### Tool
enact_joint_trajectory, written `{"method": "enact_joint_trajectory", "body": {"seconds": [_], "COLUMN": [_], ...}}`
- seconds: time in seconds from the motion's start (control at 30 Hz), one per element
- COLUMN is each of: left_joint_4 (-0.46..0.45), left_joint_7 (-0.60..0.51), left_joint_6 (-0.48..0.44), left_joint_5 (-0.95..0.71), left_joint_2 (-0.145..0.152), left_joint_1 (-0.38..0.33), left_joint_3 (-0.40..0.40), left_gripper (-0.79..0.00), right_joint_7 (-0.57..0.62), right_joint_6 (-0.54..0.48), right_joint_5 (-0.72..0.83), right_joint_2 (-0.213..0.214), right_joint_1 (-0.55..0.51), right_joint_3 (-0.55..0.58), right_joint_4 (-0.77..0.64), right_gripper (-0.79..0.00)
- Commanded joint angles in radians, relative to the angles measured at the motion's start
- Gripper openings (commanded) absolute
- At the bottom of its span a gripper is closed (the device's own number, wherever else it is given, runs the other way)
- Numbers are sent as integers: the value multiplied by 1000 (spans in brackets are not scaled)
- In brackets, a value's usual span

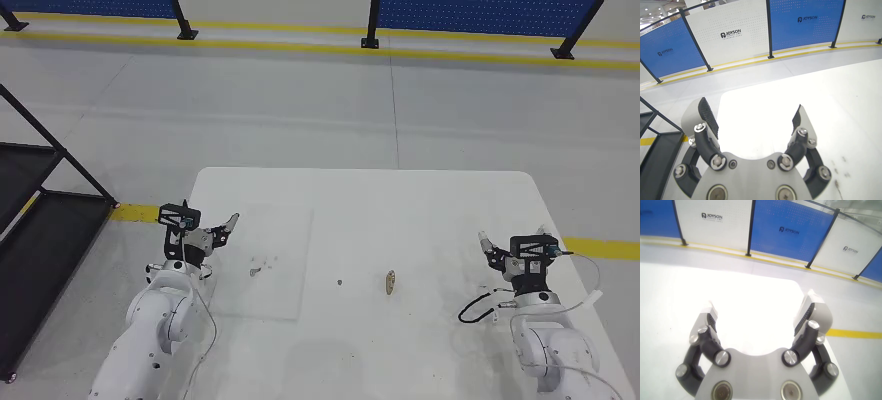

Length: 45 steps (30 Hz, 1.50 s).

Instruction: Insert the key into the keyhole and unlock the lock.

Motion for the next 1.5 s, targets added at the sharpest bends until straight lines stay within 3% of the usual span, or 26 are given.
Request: {"method": "enact_joint_trajectory", "body": {"seconds": [0.0, 0.1, 0.23, 0.5, 0.7, 0.9, 1.07, 1.47], "left_joint_4": [0, -7, -54, -240, -337, -403, -421, -464], "left_joint_7": [0, -19, -147, -652, -1049, -1290, -1288, -973], "left_joint_6": [0, -12, -55, -130, -110, -90, -83, -44], "left_joint_5": [0, -30, -84, -280, -496, -525, -471, -300], "left_joint_2": [0, -1, 2, 15, 24, 36, 42, 37], "left_joint_1": [0, -5, -27, -77, -134, -146, -120, 89], "left_joint_3": [0, 0, -31, -97, -102, -75, -54, -18], "left_gripper": [-1, 0, 0, 0, 0, 0, 0, 0], "right_joint_7": [0, 0, 0, 0, 0, 0, 0, 0], "right_joint_6": [0, 0, 0, 0, 0, 0, 0, 0], "right_joint_5": [0, 0, 0, 0, 0, 0, 0, 0], "right_joint_2": [0, 0, 0, 0, 0, 0, 0, 0], "right_joint_1": [0, 0, 0, 0, 0, 0, 0, 0], "right_joint_3": [0, 0, 0, 0, 0, 0, 0, 0], "right_joint_4": [0, 0, 0, 0, 0, 0, 0, 0], "right_gripper": [-1, 0, 0, 0, 0, 0, 0, 0]}}
